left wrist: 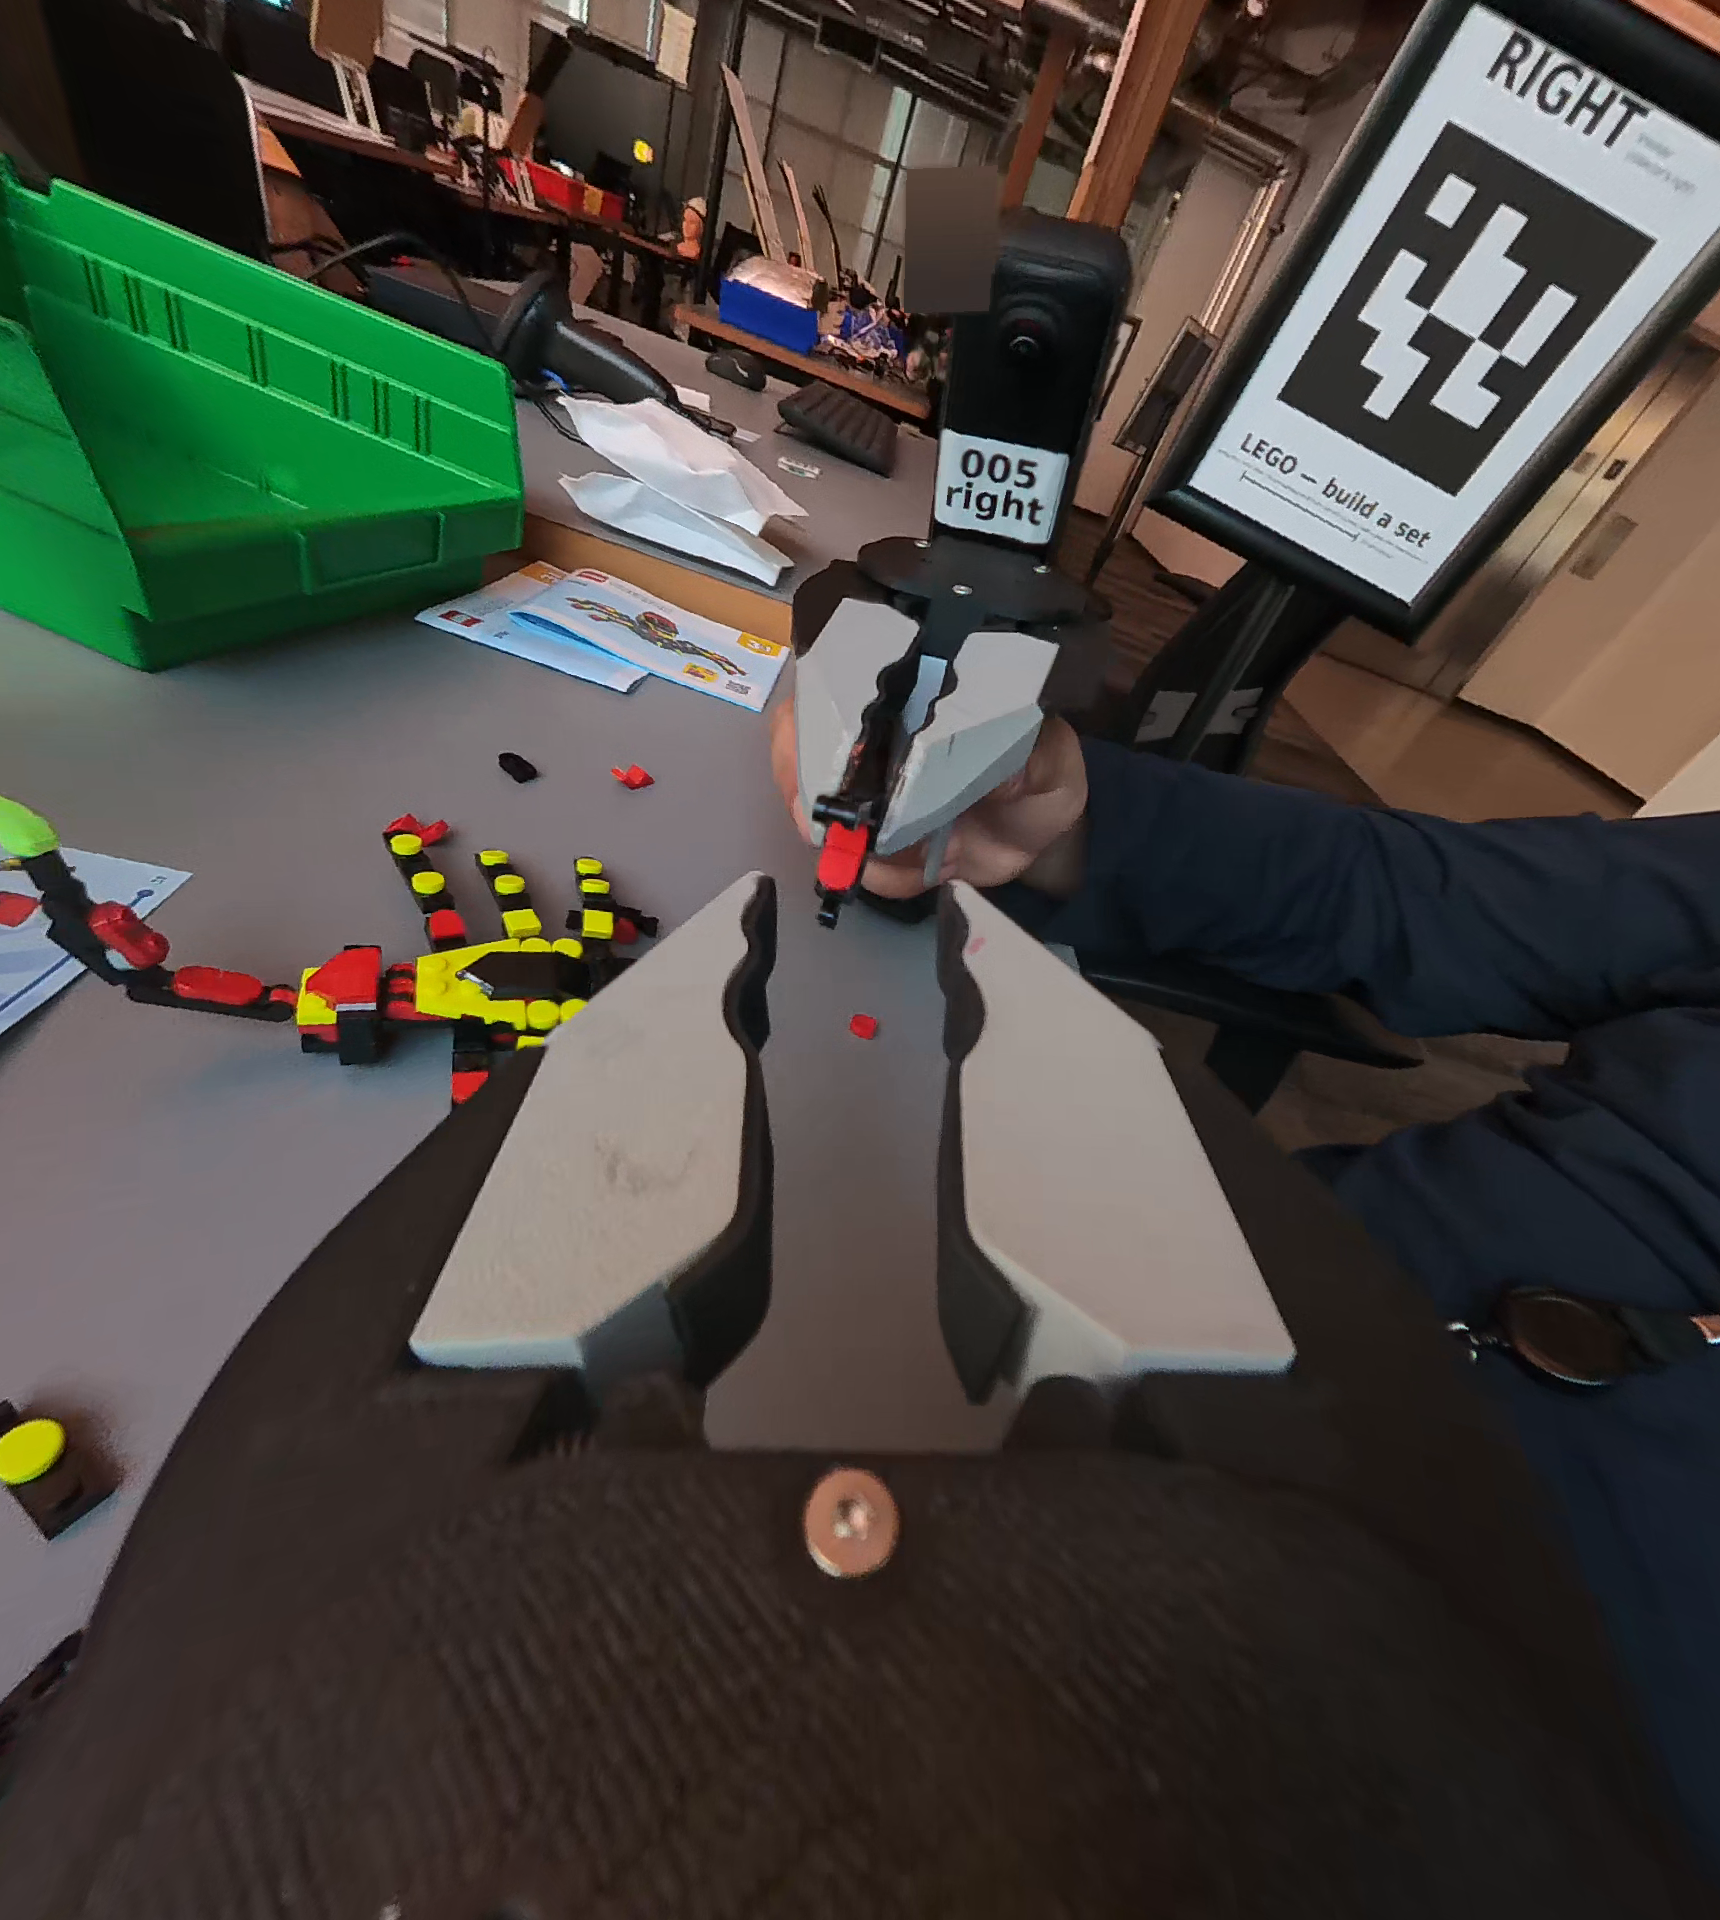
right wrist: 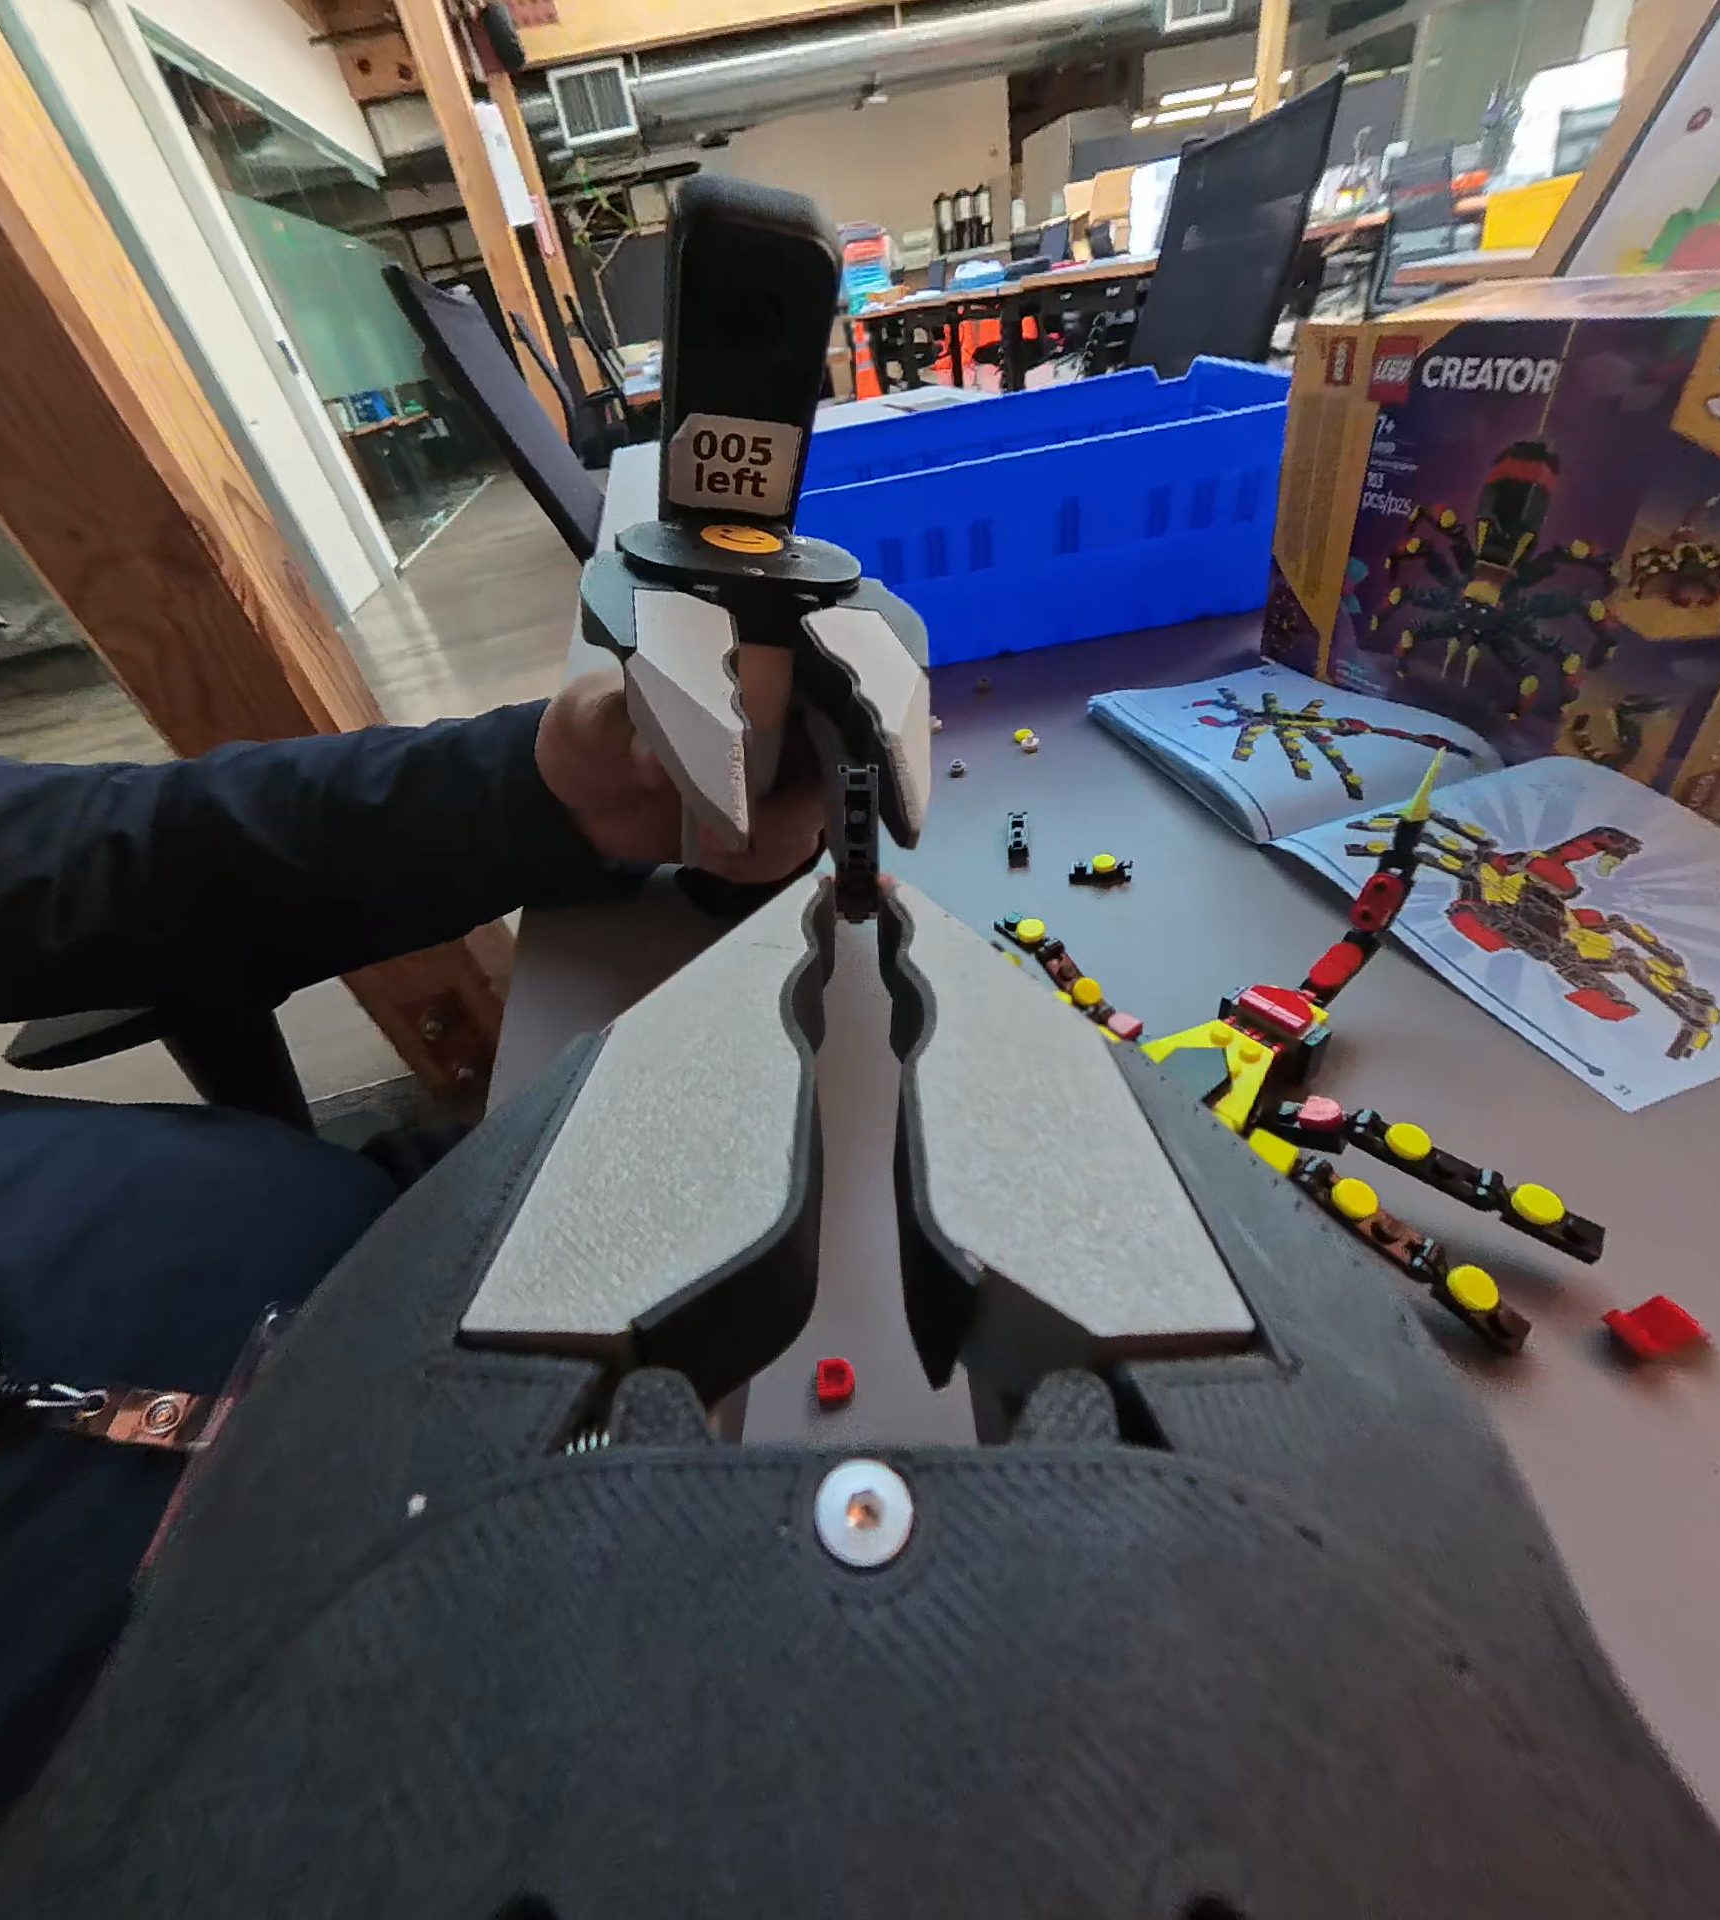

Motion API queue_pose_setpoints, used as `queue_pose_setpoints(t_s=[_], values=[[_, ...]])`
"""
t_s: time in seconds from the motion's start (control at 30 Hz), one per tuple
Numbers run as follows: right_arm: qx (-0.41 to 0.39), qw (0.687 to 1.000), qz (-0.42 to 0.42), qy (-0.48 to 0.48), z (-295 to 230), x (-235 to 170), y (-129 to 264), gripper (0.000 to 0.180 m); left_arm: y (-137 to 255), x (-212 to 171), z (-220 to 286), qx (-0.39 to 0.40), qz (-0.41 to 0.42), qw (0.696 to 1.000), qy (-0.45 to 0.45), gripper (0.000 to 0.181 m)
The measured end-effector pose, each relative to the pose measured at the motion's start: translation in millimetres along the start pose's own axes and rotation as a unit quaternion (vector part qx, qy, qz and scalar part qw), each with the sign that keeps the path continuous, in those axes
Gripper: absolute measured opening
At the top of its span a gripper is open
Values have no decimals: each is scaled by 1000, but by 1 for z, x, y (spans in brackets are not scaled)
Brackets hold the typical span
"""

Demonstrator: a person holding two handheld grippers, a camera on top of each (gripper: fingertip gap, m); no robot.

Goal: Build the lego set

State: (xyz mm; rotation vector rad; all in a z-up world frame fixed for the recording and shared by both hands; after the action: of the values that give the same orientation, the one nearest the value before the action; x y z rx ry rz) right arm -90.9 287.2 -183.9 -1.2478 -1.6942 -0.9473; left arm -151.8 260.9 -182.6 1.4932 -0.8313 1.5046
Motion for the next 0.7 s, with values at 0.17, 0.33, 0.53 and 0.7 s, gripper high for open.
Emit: queue_pose_setpoints(t_s=[0.17,0.33,0.53,0.7], values=[[33,997,-57,-35,-2,-11,-5,4,-4,-4,4,-15,-13,1000,6,28],[61,991,-99,-70,-5,-19,-7,4,-9,-8,12,-45,-31,998,15,17],[81,987,-119,-76,-9,-23,-7,4,-9,-13,15,-52,-52,997,14,5],[74,990,-104,-66,-8,-20,-6,4,-8,-12,13,-42,-50,998,4,5]])
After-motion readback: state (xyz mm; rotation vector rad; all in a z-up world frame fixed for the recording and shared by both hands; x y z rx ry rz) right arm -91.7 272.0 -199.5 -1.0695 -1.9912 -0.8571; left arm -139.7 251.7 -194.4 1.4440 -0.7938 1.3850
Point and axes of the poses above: each gripper's, where its closed fingertips meet, y back along the fingers, x out of its top, z = x × y across the jaws, the point moved 3 cm from there along y, back along the fingers, and after that the axes turned 14 degrees about -y, right-handed, at the moved point
